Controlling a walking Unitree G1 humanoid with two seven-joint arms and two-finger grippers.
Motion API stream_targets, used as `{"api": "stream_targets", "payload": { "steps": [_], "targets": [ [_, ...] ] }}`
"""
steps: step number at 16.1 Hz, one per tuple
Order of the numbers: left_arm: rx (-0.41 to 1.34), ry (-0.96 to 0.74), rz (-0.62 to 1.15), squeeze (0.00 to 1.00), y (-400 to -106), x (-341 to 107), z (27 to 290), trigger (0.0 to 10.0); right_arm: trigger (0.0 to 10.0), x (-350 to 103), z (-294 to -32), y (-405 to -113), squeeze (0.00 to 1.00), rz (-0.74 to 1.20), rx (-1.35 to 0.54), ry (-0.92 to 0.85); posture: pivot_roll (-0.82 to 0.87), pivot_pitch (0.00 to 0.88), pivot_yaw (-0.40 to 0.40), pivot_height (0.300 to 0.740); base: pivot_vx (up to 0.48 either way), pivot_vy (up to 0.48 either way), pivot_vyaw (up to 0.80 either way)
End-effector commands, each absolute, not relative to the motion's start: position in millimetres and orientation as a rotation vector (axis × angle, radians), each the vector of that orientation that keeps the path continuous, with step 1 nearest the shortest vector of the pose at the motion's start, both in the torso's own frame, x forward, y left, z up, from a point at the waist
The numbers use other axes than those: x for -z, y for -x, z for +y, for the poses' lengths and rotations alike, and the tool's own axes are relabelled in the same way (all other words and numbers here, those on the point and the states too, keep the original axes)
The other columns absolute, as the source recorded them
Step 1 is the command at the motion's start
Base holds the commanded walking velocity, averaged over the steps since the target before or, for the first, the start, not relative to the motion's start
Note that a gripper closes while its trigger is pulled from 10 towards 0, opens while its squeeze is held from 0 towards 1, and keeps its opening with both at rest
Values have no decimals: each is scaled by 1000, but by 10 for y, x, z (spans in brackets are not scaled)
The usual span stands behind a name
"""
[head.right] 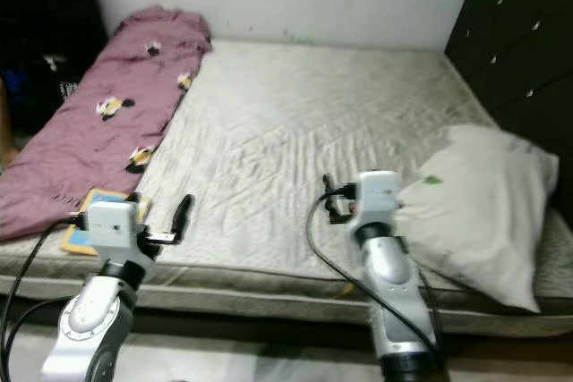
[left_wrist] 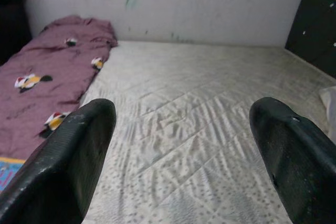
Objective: Clean up the room
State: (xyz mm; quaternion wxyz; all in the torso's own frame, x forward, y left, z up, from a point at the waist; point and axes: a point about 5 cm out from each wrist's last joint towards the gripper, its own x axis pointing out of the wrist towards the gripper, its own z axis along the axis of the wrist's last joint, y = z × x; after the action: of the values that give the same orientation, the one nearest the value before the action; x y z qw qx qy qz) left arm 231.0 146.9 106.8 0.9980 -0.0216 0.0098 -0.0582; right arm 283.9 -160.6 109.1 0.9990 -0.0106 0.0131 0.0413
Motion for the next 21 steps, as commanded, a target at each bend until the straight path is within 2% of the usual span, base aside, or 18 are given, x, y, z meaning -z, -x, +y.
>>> {"api": "stream_targets", "payload": {
  "steps": [1,8,21],
  "targets": [
    [97,30,11,0,-2315,-1090,1538,10000,10000,-1121,-1535,-2858,0,15,-100,11,-70,0,-7,740,0,-330,0],
    [136,62,-15,0,-2301,-1119,1507,10000,10000,-1116,-1533,-2859,0,14,-103,15,-67,0,-10,740,0,0,0],
    [120,52,-21,0,-2325,-1148,1532,10000,10000,-1106,-1519,-2940,0,19,-102,20,-30,3,-24,740,355,0,0]
  ]
}}
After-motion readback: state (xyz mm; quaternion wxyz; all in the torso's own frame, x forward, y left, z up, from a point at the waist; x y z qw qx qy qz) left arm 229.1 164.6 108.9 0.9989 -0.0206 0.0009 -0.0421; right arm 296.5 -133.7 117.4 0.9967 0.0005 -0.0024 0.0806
